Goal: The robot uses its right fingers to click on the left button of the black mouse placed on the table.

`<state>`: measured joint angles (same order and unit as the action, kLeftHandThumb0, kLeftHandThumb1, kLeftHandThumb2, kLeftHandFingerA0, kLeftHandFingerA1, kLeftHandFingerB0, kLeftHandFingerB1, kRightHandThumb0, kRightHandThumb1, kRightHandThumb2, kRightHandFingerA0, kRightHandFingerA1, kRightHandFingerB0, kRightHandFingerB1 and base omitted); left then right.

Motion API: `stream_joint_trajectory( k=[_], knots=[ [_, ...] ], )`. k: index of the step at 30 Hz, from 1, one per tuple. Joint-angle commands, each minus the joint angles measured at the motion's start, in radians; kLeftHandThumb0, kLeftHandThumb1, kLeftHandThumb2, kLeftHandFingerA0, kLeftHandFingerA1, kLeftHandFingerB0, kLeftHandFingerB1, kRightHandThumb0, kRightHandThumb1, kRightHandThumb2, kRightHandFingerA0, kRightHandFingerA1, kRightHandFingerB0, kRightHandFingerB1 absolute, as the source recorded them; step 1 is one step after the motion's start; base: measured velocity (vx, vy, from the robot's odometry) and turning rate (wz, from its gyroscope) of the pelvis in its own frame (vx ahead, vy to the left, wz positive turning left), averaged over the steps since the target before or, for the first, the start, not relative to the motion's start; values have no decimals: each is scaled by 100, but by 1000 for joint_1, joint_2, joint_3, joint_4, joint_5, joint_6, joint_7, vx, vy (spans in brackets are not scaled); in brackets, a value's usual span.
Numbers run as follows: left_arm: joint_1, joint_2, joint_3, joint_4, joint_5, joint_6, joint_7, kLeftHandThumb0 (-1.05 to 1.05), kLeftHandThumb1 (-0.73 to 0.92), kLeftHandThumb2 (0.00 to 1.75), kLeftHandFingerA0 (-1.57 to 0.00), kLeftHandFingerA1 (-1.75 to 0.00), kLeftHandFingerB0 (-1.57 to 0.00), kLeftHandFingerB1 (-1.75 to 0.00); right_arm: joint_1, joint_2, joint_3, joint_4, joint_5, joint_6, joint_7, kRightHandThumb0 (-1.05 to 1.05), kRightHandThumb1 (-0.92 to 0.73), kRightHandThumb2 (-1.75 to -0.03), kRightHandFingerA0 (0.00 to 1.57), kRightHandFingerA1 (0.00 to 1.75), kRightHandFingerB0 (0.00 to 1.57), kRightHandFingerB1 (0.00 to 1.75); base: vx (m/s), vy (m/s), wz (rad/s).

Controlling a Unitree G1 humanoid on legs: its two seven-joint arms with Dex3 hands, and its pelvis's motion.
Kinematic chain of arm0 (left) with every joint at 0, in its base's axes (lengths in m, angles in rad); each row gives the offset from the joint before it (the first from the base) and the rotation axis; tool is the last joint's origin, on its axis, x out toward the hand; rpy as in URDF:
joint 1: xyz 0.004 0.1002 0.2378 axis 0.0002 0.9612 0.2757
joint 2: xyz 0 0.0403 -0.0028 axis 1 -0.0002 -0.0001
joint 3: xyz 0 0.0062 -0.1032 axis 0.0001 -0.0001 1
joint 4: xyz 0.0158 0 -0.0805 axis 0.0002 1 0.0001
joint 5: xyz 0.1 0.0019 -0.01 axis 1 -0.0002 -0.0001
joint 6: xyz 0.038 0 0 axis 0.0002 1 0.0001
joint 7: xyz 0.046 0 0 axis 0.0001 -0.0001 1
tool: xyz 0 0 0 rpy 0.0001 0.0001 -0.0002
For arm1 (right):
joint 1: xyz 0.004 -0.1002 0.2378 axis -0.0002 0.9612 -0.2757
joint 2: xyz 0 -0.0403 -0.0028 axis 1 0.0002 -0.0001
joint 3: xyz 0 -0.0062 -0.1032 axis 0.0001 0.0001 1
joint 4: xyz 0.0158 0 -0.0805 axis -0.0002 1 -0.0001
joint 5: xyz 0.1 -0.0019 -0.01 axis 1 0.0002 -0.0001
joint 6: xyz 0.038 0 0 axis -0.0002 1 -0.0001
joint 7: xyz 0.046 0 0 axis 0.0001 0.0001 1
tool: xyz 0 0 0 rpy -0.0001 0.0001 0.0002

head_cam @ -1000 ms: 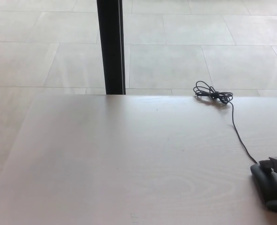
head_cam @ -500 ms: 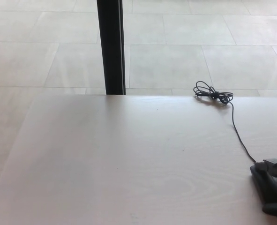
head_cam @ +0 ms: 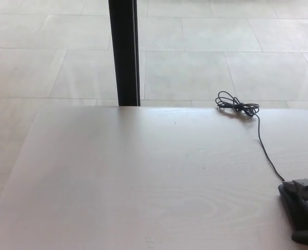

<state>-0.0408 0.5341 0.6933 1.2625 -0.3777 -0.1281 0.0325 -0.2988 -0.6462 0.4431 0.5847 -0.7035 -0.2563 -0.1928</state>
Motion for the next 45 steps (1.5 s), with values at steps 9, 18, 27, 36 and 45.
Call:
stream_joint_trajectory(
  k=[9, 18, 27, 36, 45],
  knots=[
    [3, 23, 3, -6, -7, -17, 8, -65, 46, 86, -72, -70, -49, -60, 43, 5, 75, 40, -55, 6, 47, -66, -81, -64, 22, 44, 47, 38, 0, 0, 0],
    [13, 18, 18, -2, -21, -13, 4, -65, 57, 58, -84, -68, -56, -50, -58, -32, 54, -1, -22, -28, 94, -67, -82, -64, 21, 45, 46, 38, 0, 0, 0],
    [39, 13, 3, -2, -5, -16, 3, -67, 45, 86, -74, -71, -46, -59, -263, -27, -158, -140, 158, 30, 210, -69, -79, -64, 30, 43, 50, 37, 0, 0, 0],
    [45, 16, 1, 2, -2, -20, 14, -67, 57, 58, -84, -72, -58, -50, -222, -36, -393, -309, 280, 62, 245, -63, -73, -62, 33, 46, 55, 40, 0, 0, 0],
    [55, 4, 5, 5, -6, -21, 20, -66, 56, 57, -87, -72, -61, -48, 30, -100, -715, -294, 409, 33, 237, -71, -75, -63, 38, 40, 55, 37, 0, 0, 0]
  ],
)
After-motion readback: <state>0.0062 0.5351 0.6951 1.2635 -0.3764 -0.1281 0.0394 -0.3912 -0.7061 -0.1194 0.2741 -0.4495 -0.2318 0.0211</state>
